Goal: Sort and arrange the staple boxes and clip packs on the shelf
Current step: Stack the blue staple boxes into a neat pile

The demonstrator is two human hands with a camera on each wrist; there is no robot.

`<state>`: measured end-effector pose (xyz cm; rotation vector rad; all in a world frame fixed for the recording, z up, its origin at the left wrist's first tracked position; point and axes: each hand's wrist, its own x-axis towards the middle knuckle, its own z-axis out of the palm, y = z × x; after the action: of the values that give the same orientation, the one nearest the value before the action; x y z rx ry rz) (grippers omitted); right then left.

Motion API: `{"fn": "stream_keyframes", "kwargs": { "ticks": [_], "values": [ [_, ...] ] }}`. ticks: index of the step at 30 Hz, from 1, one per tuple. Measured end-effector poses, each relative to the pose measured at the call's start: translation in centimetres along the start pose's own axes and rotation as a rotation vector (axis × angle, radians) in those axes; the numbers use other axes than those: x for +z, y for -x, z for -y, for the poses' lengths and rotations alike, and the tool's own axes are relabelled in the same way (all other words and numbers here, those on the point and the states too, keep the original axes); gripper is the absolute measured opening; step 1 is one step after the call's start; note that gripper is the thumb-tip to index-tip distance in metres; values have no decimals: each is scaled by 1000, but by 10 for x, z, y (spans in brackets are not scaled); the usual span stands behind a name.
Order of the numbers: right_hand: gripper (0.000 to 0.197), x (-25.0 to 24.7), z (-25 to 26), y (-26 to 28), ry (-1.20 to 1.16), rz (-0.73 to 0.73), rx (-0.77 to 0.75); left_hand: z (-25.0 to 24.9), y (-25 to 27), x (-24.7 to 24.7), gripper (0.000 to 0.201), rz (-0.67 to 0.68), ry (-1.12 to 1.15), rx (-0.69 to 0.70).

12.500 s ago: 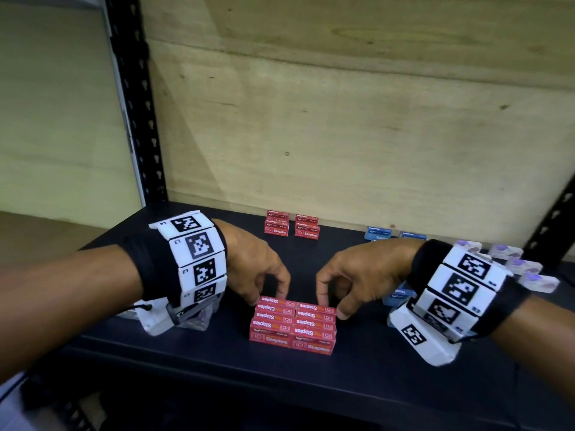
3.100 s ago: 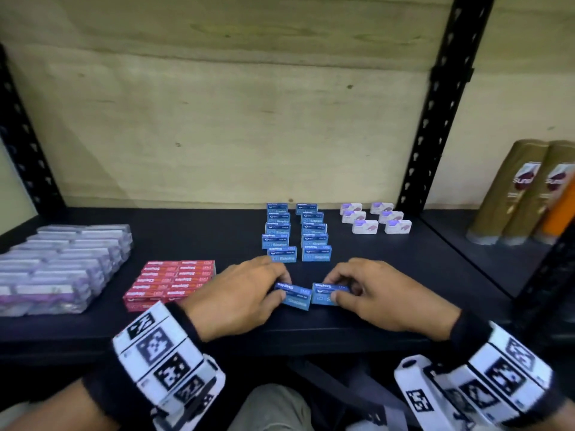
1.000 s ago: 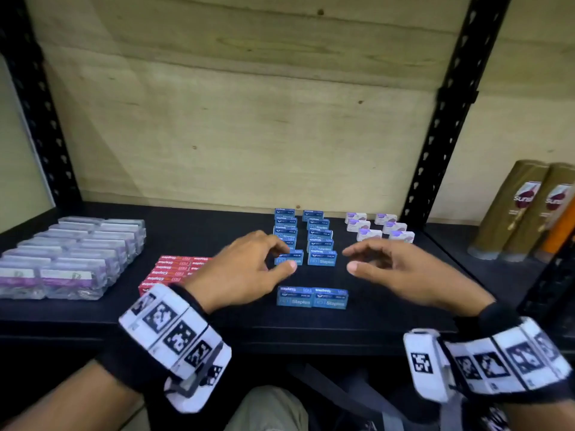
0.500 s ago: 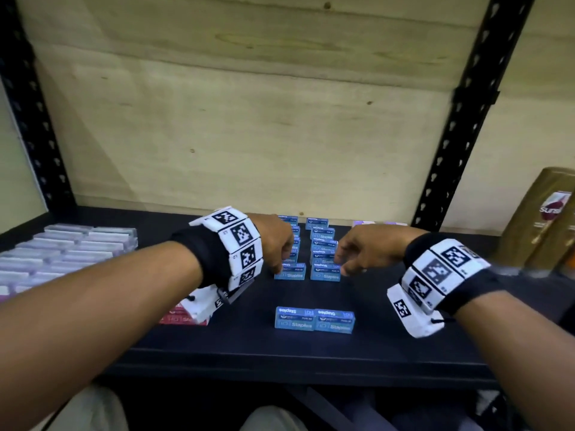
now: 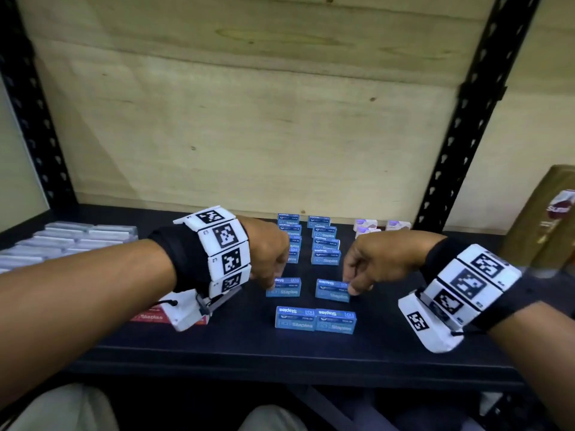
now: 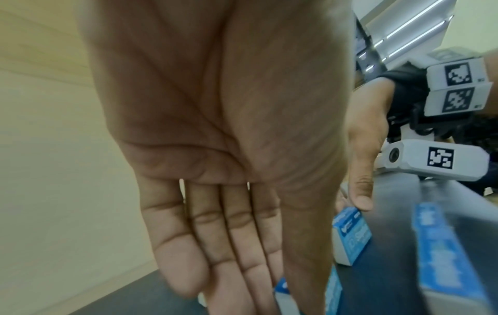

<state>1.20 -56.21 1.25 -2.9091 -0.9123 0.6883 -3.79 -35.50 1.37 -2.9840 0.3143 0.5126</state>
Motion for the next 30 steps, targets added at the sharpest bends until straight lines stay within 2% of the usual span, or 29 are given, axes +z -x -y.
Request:
{"fn": "stream_keyframes", "kwargs": {
  "ticks": [7,19,21,24,26,30],
  "values": [
    [18,8,6,22,-29,45,-2,-5,21,6,24,66,30,68],
    [21,13,2,37,-51,76,-5,-6,35,7,25,102,71,78],
    [33,14,2,37,-79,88,-1,-7,37,6,31,112,66,75],
    [51,16,4,37,-77,76,-4,-10,39,7,54,121,34,79],
    [52,20,8,38,-89,77,-17,-13,40,10,62,120,33,89],
    [48,29,17,35,-29,54,-38,-22,39,18,57,102,41,85]
  ]
}}
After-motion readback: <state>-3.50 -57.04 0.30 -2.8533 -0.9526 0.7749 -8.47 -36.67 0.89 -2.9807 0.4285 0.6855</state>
